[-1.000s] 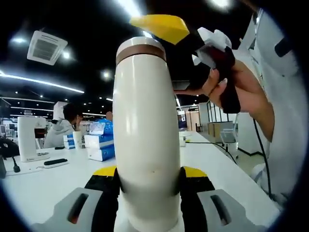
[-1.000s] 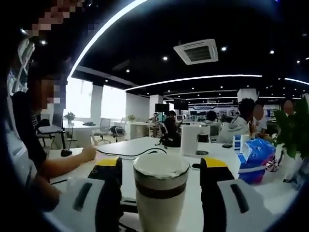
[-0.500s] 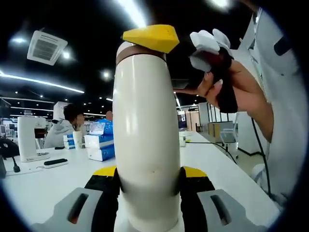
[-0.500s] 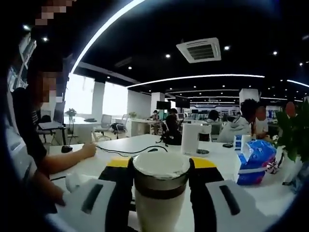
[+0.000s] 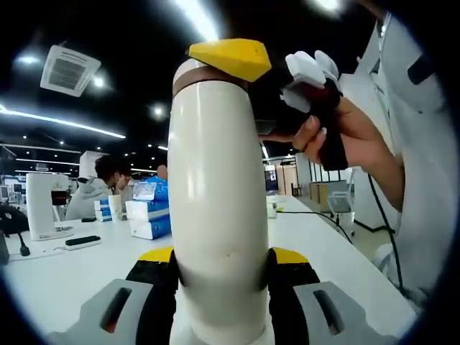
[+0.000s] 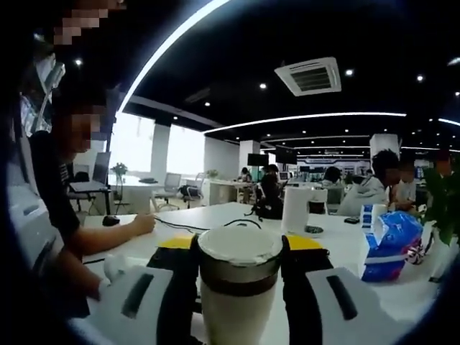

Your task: Grasp the water cup twist off the cup lid place the cup lid on the table

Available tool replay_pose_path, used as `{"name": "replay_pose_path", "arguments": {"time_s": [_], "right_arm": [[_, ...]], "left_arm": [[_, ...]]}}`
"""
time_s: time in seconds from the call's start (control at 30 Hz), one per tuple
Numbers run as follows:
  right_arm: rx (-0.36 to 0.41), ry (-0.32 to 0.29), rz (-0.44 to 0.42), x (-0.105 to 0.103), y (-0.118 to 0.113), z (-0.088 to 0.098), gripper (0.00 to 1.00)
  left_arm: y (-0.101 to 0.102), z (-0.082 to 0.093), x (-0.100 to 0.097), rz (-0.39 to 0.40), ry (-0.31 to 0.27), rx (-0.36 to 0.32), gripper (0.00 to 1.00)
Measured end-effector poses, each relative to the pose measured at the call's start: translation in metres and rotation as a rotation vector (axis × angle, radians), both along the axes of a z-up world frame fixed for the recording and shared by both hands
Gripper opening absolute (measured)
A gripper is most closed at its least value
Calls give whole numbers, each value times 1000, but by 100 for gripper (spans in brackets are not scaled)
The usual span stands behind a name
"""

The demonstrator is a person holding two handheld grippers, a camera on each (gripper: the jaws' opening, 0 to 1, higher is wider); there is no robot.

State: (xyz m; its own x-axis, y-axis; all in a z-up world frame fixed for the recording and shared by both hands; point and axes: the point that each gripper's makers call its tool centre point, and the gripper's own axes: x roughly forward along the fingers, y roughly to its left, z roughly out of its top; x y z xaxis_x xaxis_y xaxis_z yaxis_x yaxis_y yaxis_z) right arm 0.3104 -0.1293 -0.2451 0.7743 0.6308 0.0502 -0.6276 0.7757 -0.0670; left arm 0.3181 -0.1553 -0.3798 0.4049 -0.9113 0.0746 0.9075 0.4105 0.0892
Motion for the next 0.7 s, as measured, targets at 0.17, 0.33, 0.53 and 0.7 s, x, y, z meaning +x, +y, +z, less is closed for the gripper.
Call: {"name": "replay_pose_path", "arguments": {"time_s": [0.17, 0.33, 0.53, 0.7], "right_arm": [[29, -4, 54, 1, 0, 1, 48], [33, 4, 110, 2, 2, 1, 48], [33, 22, 202, 0, 3, 1, 48], [27, 39, 281, 0, 5, 0, 48]], "left_arm": [[0, 0, 0, 0, 2, -2, 50], [0, 0, 1, 0, 4, -4, 50], [0, 0, 2, -1, 3, -4, 50], [0, 0, 2, -1, 4, -4, 50]]}}
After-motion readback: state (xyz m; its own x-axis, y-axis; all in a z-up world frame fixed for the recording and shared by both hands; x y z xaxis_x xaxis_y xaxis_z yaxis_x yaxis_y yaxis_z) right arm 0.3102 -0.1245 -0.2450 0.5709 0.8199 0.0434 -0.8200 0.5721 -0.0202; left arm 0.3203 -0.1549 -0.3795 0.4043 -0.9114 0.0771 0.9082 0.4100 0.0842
